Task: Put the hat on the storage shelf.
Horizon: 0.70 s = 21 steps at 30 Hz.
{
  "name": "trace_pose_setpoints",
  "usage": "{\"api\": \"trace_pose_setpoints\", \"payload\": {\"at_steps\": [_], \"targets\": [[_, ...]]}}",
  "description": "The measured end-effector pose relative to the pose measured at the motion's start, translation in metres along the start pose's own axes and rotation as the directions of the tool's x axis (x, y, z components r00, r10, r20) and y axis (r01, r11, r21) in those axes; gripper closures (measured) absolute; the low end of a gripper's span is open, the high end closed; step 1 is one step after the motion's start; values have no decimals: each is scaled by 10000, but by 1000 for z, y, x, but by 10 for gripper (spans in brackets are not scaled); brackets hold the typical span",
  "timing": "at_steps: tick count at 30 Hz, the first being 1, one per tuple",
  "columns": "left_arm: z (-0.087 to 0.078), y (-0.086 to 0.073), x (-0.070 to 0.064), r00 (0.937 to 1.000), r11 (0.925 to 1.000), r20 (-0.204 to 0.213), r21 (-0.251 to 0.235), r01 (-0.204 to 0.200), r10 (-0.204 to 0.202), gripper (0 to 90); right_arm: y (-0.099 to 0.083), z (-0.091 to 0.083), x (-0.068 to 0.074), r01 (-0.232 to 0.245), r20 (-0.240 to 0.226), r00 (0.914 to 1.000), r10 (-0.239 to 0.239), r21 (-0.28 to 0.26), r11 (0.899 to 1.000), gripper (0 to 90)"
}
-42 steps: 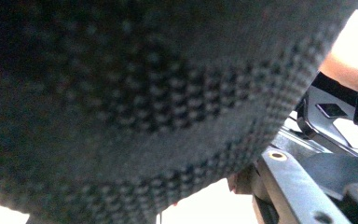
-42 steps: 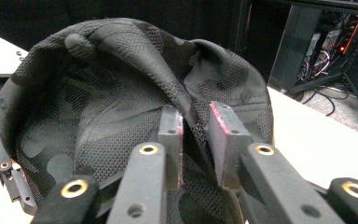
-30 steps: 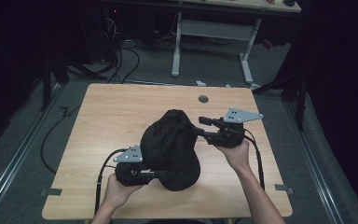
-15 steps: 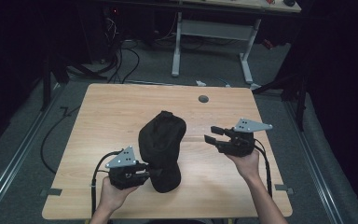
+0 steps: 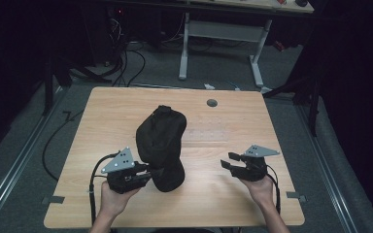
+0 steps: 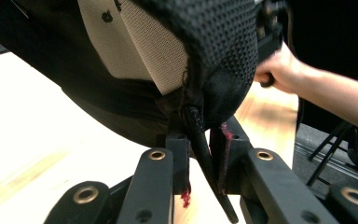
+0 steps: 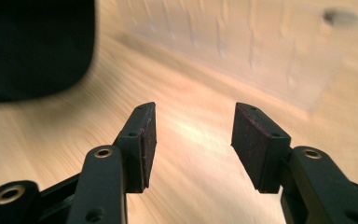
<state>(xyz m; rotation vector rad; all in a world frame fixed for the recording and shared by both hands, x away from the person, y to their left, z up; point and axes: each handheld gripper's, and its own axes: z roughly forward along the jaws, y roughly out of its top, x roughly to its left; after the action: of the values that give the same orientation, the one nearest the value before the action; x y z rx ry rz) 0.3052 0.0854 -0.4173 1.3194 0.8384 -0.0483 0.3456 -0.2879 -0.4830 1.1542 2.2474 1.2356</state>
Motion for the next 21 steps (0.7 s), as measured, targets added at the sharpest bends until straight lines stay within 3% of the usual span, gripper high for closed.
{"api": "trace_pose_setpoints", "payload": {"at_steps": [5,11,12,21], "targets": [[0,9,2,9993,9993,-261,-229,-279,273,787,-25,12,-4,-190,929,9956,124,703,9973,486],[3,18,2,9960,9973,-547,-167,-711,701,787,-38,20,-7,-208,1450,9894,55,1044,9943,457],[4,20,3,9956,9971,-572,-125,-748,740,787,-41,23,-7,-220,1641,9864,4,1297,9913,448],[12,35,4,9911,9941,-772,182,-1071,1082,786,-41,24,-7,-251,1856,9826,-5,1353,9905,421]]}}
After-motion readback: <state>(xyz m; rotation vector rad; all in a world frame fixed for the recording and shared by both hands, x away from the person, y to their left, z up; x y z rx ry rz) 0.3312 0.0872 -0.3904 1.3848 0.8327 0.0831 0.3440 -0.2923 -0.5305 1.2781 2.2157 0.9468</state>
